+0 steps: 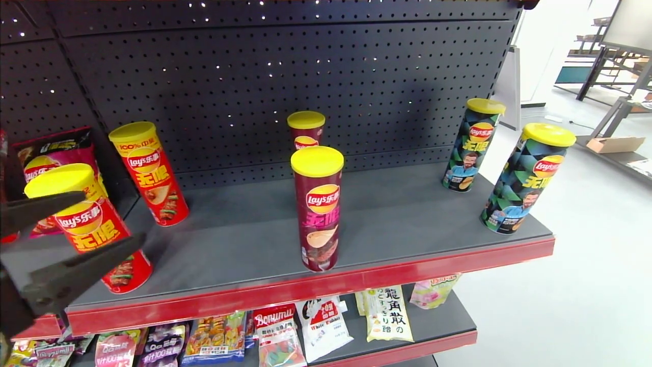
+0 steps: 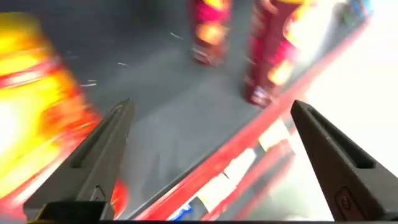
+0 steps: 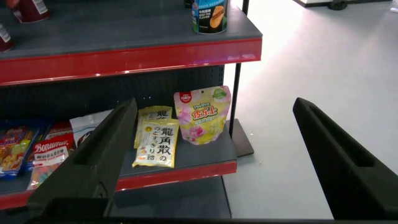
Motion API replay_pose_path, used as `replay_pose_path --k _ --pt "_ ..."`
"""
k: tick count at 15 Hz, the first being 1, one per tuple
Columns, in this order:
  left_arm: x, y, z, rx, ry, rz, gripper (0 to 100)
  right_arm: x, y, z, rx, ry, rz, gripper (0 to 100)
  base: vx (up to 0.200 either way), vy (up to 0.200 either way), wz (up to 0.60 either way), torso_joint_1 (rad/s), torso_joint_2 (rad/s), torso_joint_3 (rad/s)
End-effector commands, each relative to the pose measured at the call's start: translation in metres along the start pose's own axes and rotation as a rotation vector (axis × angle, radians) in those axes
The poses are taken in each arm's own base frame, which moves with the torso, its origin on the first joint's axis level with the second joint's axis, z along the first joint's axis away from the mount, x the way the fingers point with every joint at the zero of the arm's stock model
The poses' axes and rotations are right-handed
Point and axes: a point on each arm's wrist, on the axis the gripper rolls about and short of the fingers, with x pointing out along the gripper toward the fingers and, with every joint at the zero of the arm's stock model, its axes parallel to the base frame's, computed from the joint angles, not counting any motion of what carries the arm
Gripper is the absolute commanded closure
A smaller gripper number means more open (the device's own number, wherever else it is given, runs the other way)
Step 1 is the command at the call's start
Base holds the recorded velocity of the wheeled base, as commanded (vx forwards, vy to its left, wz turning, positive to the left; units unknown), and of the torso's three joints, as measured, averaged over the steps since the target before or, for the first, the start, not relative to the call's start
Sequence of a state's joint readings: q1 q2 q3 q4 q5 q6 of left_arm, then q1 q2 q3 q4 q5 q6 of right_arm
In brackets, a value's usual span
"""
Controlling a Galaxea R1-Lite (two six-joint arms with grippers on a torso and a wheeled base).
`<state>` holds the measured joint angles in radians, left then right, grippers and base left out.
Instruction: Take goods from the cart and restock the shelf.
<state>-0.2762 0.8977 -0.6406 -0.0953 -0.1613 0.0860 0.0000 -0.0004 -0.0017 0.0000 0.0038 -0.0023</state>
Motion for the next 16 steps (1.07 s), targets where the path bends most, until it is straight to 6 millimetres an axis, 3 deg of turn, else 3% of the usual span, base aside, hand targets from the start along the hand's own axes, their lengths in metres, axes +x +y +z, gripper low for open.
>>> replay_pose_path --k 1,2,3,6,11,16 --pt "-0.061 0.0 -0.001 -0.114 -0.145 0.245 0 0.0 0.0 0.0 -0.001 0.001 0.001 0 0.0 0.0 0.0 0.0 0.0 0.0" --pt "-0.066 -0.001 -0.003 -0.119 -0.142 0.264 0 0.0 0.0 0.0 -0.001 0.001 0.001 0 0.0 0.0 0.0 0.0 0.0 0.0" --pt "-0.085 -0.01 -0.014 -0.122 -0.128 0.291 0 0.0 0.0 0.0 -0.001 0.001 0.001 0 0.0 0.0 0.0 0.0 0.0 0.0" --pt "-0.117 -0.028 -0.048 -0.073 0.048 0.392 0 0.0 0.0 0.0 -0.001 0.001 0.001 0 0.0 0.0 0.0 0.0 0.0 0.0" --pt "-0.126 -0.035 -0.073 -0.1 0.028 0.42 0 0.0 0.0 0.0 -0.004 0.001 0.019 0 0.0 0.0 0.0 0.0 0.0 0.0" --pt "-0.124 -0.034 -0.074 -0.103 0.042 0.424 0 0.0 0.0 0.0 -0.002 0.001 0.012 0 0.0 0.0 0.12 0.0 0.0 0.001"
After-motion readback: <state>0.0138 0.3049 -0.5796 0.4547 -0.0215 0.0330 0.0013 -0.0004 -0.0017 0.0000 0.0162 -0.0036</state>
